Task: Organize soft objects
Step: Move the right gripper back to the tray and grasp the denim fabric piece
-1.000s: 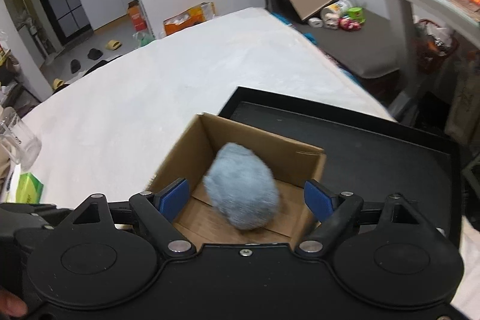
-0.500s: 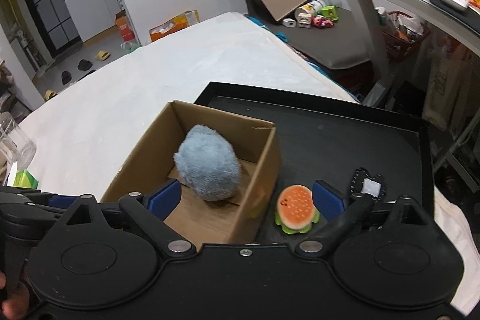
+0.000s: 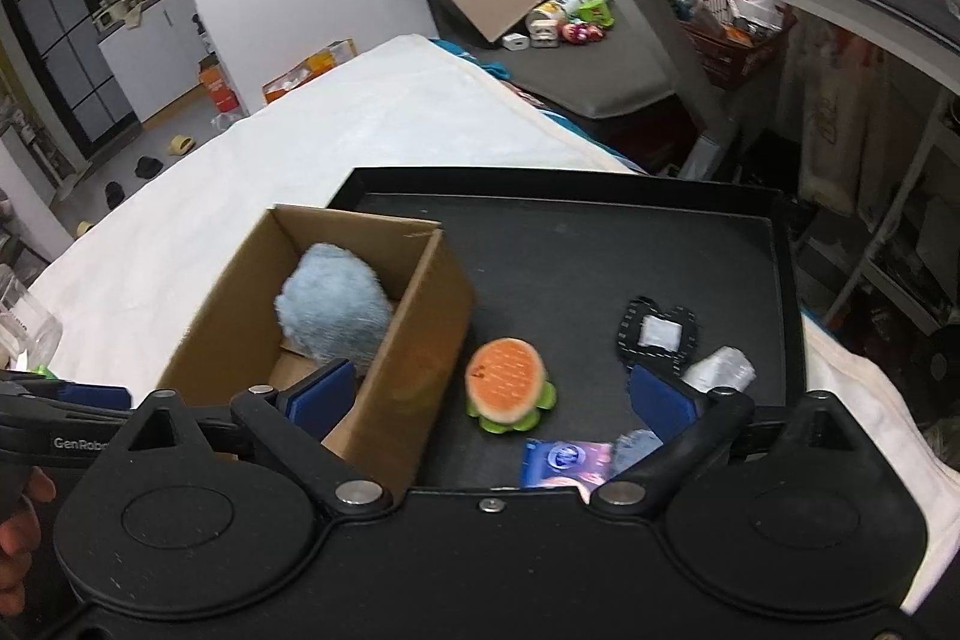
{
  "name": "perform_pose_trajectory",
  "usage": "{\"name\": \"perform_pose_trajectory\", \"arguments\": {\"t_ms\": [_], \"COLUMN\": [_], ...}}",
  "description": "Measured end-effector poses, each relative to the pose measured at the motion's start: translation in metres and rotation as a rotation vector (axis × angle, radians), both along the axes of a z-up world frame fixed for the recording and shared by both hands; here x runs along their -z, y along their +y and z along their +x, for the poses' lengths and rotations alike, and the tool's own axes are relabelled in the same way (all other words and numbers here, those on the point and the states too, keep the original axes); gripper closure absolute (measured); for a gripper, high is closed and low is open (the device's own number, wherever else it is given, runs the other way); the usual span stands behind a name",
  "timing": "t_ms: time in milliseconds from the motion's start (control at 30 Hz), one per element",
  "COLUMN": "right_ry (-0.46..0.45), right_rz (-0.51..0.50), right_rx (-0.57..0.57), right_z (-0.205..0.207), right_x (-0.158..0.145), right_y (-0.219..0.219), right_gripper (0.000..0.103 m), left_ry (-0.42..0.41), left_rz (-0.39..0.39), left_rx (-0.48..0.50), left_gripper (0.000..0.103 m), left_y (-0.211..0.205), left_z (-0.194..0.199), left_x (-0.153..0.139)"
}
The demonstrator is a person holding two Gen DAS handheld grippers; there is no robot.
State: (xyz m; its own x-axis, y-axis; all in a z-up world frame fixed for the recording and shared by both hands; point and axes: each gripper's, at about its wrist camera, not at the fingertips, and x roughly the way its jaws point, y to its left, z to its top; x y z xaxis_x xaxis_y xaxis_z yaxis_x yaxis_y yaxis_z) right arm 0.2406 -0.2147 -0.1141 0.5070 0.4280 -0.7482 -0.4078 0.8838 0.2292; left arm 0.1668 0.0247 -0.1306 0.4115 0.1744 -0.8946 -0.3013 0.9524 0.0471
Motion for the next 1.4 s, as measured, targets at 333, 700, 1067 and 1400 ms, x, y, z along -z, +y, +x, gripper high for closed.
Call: {"name": "perform_pose_trajectory", "arguments": {"t_ms": [333, 700, 1067, 1400], "right_ry": [0.069, 0.132, 0.220, 0.254], "right_rz": [0.053, 0.062, 0.083, 0.001], "right_rx": [0.117, 0.191, 0.240, 0.216], "right_z": [0.010, 0.016, 0.029, 0.037], "right_x": [0.031, 0.070, 0.097, 0.113], "right_y": [-0.045, -0.074, -0.092, -0.076], "right_gripper": [0.004, 0.019, 0.030, 0.045], "left_ry": [0.058, 0.100, 0.123, 0.113], "left_rz": [0.100, 0.118, 0.162, 0.153], "left_rx": [0.017, 0.049, 0.055, 0.056], "left_gripper": [0.010, 0.010, 0.010, 0.010], "left_y": [-0.013, -0.023, -0.026, -0.026], "left_z": [0.010, 0.025, 0.040, 0.044], "left_x": [0.006, 0.017, 0.025, 0.025]}}
